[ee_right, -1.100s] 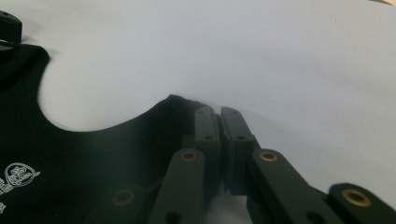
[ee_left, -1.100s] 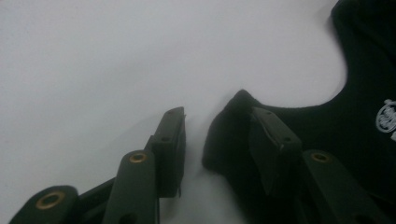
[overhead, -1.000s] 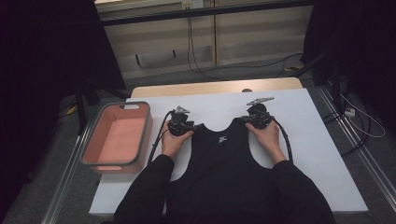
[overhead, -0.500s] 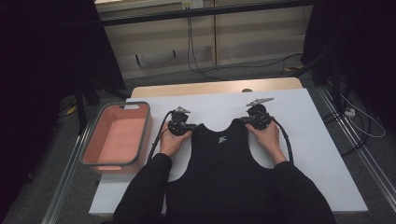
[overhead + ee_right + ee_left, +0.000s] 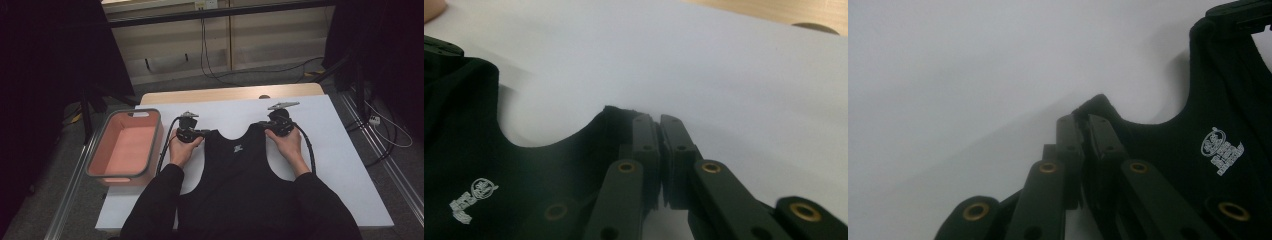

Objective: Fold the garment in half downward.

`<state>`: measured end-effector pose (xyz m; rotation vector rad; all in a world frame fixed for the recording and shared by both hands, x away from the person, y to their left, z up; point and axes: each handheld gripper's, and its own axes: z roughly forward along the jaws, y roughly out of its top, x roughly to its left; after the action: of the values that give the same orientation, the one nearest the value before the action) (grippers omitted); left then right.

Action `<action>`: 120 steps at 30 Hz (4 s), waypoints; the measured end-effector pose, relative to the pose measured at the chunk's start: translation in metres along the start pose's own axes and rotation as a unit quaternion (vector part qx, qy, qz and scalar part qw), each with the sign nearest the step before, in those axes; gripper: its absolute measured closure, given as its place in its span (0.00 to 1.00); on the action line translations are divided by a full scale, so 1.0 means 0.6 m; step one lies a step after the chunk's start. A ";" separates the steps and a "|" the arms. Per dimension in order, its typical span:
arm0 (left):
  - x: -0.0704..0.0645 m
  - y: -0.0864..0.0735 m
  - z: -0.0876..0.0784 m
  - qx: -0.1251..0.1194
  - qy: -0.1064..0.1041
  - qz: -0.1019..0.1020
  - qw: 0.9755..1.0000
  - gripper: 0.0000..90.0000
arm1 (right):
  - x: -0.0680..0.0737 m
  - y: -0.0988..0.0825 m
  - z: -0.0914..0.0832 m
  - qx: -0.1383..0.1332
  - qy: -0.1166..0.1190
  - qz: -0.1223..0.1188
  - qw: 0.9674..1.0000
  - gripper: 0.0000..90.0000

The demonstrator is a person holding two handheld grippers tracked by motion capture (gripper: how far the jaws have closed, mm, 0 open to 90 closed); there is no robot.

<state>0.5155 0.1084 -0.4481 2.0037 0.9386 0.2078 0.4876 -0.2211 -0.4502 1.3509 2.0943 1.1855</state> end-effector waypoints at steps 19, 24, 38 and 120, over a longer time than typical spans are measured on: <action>-0.006 0.053 -0.058 -0.082 -0.018 0.008 0.996 0.95 | -0.005 0.047 -0.058 -0.076 0.024 0.007 0.997 0.96; -0.007 0.065 -0.067 -0.092 -0.016 0.013 0.996 0.95 | -0.008 0.056 -0.071 -0.088 0.025 0.011 0.996 0.96; -0.009 0.092 -0.086 -0.113 -0.017 0.021 0.993 0.96 | -0.012 0.084 -0.098 -0.114 0.032 0.006 0.993 0.96; -0.041 0.246 -0.227 -0.223 0.001 0.081 0.971 0.96 | 0.027 0.260 -0.232 -0.223 0.022 -0.044 0.974 0.96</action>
<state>0.5134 0.1337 -0.2475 1.6585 0.6558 0.4685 0.4710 -0.2403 -0.2420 1.0210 1.7487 1.5402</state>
